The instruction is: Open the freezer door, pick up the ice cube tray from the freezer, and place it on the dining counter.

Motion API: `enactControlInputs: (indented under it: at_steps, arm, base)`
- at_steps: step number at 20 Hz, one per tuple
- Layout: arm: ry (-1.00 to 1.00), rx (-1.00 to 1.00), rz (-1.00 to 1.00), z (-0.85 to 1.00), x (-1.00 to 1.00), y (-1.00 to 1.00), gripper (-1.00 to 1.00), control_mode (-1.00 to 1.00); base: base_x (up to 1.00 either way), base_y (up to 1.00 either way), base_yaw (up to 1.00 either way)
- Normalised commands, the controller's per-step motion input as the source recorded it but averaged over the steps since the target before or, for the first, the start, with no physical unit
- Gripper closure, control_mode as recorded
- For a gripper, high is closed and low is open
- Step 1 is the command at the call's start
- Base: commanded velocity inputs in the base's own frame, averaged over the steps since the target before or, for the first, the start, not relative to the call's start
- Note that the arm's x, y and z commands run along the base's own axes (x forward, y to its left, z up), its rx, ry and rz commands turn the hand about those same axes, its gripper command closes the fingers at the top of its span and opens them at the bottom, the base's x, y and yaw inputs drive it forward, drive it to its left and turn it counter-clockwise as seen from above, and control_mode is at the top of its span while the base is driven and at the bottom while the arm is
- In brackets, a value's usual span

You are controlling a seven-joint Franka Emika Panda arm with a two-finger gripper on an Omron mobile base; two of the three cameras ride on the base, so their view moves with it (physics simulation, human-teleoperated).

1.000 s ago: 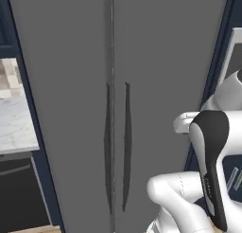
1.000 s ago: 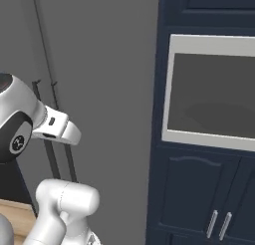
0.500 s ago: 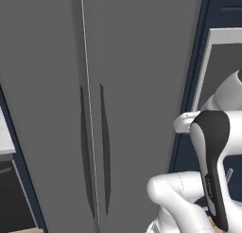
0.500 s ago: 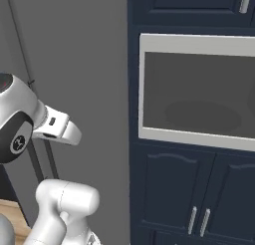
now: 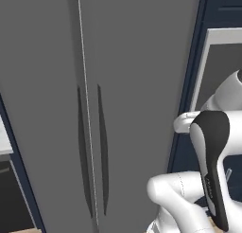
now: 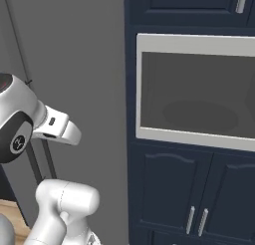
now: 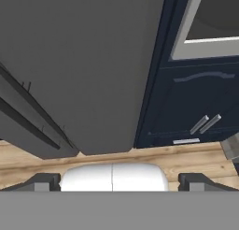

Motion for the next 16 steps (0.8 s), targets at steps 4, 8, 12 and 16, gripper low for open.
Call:
enactControlInputs:
  at_steps: [4, 8, 12, 16]
  arm:
    - [0.0, 0.0, 0.0, 0.0, 0.0, 0.0, -1.0, 1.0]
    - [0.0, 0.0, 0.0, 0.0, 0.0, 0.0, -1.0, 1.0]
    - [0.0, 0.0, 0.0, 0.0, 0.0, 0.0, -1.0, 1.0]
    - [0.0, 0.0, 0.0, 0.0, 0.0, 0.0, -1.0, 1.0]
  base:
    - [0.25, 0.0, 0.01]
    - [0.26, 0.0, 0.01]
    - [0.27, 0.0, 0.01]
    - [0.11, 0.0, 0.0]
